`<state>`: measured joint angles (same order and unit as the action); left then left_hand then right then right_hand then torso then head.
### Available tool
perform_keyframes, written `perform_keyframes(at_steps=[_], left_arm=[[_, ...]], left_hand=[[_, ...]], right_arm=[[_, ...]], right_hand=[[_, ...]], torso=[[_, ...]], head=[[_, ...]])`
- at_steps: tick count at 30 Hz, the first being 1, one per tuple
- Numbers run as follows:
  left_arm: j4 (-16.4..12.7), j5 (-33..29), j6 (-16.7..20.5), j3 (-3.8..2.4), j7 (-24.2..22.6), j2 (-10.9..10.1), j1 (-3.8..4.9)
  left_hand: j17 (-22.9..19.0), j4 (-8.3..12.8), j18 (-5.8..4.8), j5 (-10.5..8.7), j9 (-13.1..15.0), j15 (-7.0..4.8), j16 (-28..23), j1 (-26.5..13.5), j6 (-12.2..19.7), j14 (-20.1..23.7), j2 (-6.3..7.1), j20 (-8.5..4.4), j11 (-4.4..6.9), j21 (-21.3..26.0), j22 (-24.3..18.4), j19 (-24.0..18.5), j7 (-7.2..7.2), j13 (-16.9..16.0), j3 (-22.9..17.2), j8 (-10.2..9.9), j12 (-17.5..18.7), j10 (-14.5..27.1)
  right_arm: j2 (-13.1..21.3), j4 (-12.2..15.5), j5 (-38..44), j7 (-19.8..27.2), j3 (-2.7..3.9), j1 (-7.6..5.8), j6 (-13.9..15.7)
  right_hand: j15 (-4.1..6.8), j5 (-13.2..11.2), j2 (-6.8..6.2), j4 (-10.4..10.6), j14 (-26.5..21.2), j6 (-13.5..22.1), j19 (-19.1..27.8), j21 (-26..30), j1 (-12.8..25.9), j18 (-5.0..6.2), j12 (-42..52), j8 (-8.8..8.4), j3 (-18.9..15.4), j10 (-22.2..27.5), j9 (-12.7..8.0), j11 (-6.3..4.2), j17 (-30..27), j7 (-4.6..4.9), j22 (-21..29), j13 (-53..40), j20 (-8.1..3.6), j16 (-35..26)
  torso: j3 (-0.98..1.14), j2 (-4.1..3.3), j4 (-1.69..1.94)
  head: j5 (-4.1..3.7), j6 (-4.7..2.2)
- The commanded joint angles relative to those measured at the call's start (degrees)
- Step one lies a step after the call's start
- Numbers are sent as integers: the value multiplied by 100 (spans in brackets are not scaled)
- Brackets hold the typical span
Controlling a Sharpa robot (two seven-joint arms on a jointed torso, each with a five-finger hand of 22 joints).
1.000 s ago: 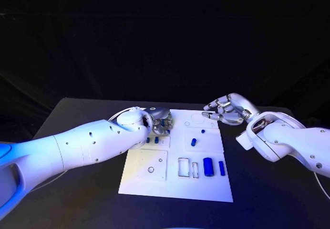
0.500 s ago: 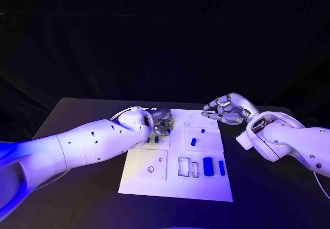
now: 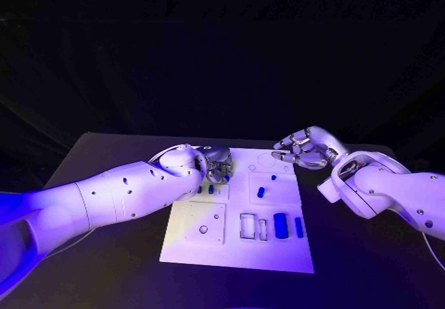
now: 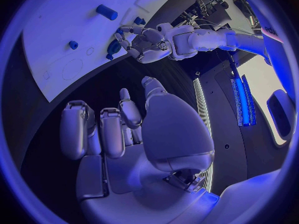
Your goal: Assemble the parts on the task board
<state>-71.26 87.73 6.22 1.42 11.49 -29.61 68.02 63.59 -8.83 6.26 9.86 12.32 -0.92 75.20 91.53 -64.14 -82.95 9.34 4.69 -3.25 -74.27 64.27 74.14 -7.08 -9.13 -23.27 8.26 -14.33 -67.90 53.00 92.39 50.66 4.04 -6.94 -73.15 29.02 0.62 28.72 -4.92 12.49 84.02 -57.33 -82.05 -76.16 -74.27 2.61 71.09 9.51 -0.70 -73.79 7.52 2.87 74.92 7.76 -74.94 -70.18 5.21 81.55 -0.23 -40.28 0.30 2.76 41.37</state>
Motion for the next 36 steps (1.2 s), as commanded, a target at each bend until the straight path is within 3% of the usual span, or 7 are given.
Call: perform_keyframes(at_steps=[1, 8, 22, 28, 36], left_arm=[[-27, -36, 155, -1, -63, -14, -23], [-147, -203, 366, -34, -104, -121, -22], [-742, -456, 374, -237, -44, -671, -15], [-801, -509, 180, -259, 35, -895, -12], [-721, -523, 50, -257, 78, -970, -14]], left_hand=[[0, 38, -50, 29, -16, 2, 43, 17, -66, -26, -36, -5, -3, -37, 37, 38, -9, -13, -73, -41, 51, -56], [-17, 84, -52, 23, -40, 8, 53, -60, -85, -30, 5, -3, -12, -60, 58, 39, -21, -9, -139, -83, 116, -80], [-98, 108, -54, 15, -57, 8, 29, -180, -141, -18, 41, 2, -8, -79, 80, 38, -16, -14, -174, -108, 171, -133], [-128, 106, -53, 9, -66, 5, 24, -261, -163, -14, 63, 4, -2, -80, 80, 32, -7, -17, -167, -123, 203, -155], [-136, 107, -54, 9, -68, 4, 21, -270, -165, -12, 66, 4, -1, -80, 81, 31, -6, -17, -165, -126, 208, -156]], right_arm=[[-9, -6, 23, 62, 0, 7, -68], [-9, -18, 21, 66, 0, 10, -63], [6, -28, 16, 65, 0, 15, -60], [13, -29, 16, 61, 0, 23, -65], [6, -31, 17, 60, 0, 32, -70]], right_hand=[[49, 29, 64, -8, 262, 26, 46, 32, 3, 88, 3, 19, -36, 18, 5, 14, 178, -4, -693, -5, -6, -15], [49, 29, 64, -8, 262, 26, 46, 32, 3, 88, 3, 19, -36, 18, 5, 14, 178, -4, -693, -5, -6, -15], [50, 36, 77, -1, 261, 22, 53, 47, 5, 91, -3, 22, -36, 18, 8, 12, 170, -5, -685, 1, -7, -23], [50, 36, 77, -1, 261, 22, 53, 47, 5, 91, -3, 22, -36, 18, 8, 12, 170, -5, -685, 1, -7, -23], [50, 36, 77, -1, 261, 22, 53, 47, 5, 91, -3, 22, -36, 18, 8, 12, 170, -5, -685, 1, -7, -23]], torso=[[-3, -1, -3], [0, 1, 0], [1, 4, 10], [-5, -2, 8], [-3, 1, 0]], head=[[-5, -22], [0, -23], [3, -29], [-3, -24], [27, -16]])
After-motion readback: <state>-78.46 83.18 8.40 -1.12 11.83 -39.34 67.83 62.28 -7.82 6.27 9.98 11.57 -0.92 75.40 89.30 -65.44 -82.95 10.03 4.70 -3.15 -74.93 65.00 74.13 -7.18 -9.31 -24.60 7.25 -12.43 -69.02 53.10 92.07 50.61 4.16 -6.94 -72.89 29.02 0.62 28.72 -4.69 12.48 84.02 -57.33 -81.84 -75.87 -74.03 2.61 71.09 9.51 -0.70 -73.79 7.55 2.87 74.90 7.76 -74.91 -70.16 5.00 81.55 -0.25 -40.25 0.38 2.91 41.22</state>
